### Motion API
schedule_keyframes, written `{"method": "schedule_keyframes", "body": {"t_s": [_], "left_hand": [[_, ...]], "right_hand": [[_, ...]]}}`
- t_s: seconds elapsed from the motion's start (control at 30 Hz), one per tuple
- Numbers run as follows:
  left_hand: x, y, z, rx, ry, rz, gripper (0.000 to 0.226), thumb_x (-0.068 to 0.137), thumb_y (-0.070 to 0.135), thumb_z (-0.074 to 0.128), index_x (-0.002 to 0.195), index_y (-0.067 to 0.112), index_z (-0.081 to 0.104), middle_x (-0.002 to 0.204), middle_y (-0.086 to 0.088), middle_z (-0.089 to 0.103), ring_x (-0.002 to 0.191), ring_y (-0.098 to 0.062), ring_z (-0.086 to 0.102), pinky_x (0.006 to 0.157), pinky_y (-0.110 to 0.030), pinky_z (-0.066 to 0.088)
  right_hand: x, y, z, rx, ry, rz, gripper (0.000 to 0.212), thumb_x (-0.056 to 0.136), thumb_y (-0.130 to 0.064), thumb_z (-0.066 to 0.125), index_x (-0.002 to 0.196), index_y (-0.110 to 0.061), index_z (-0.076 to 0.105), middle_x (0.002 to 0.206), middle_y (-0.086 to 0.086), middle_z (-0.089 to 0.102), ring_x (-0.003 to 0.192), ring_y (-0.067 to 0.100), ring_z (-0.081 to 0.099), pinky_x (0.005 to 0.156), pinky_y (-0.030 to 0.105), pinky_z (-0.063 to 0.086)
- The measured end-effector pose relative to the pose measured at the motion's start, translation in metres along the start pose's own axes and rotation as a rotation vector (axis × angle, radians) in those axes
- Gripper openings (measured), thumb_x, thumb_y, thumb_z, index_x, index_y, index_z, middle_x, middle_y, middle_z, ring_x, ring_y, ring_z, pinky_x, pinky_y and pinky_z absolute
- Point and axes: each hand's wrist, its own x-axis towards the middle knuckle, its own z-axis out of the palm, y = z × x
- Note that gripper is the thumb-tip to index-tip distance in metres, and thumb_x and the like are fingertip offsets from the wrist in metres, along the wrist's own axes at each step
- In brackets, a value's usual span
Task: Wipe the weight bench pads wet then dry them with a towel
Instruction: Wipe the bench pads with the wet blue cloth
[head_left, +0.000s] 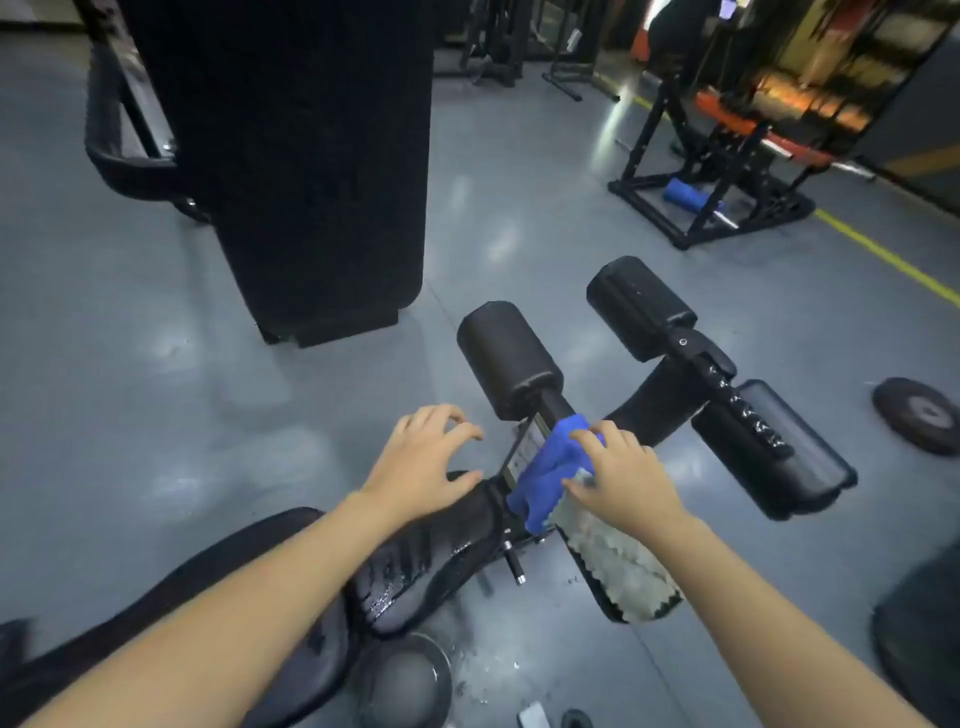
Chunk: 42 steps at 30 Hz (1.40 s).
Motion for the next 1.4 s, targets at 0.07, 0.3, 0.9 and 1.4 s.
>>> {"method": "schedule_keyframes", "body": {"t_s": [0.07,0.3,0.9,1.4], "left_hand": [[0.014,0.01,0.022,-0.043,-0.04,-0.063,0.047,0.082,0.06,0.057,0.122,0.037,0.057,0.126,0.007,0.05,0.121,-0.02,0.047,0.101,-0.039,0.037],[0.046,0.042,0.097,-0.079,-0.204,-0.219,0.052,0.084,0.057,0.06,0.131,0.037,0.055,0.13,0.007,0.047,0.124,-0.02,0.043,0.098,-0.037,0.034],[0.077,0.051,0.12,-0.245,-0.223,-0.304,0.015,0.088,0.041,0.071,0.097,0.029,0.072,0.11,0.012,0.055,0.113,-0.017,0.045,0.099,-0.038,0.035],[0.063,0.023,0.055,-0.152,0.235,-0.255,0.011,0.081,0.028,0.077,0.082,0.023,0.067,0.101,0.008,0.055,0.103,-0.018,0.048,0.09,-0.034,0.038]], "right_hand": [[0.013,0.016,0.007,0.078,-0.037,0.077,0.056,0.086,-0.05,0.061,0.136,-0.028,0.048,0.136,0.001,0.045,0.118,0.029,0.049,0.088,0.042,0.048],[0.048,0.046,0.039,0.184,-0.223,0.15,0.062,0.086,-0.053,0.062,0.141,-0.035,0.041,0.142,0.0,0.037,0.118,0.028,0.048,0.084,0.039,0.05],[0.079,0.039,0.059,0.298,0.008,0.087,0.029,0.078,-0.005,0.063,0.105,-0.016,0.062,0.096,0.006,0.046,0.084,0.028,0.049,0.069,0.042,0.051],[0.091,-0.002,0.002,0.378,0.388,-0.071,0.033,0.069,0.016,0.058,0.091,-0.008,0.062,0.088,0.009,0.049,0.075,0.031,0.047,0.066,0.046,0.047]]}}
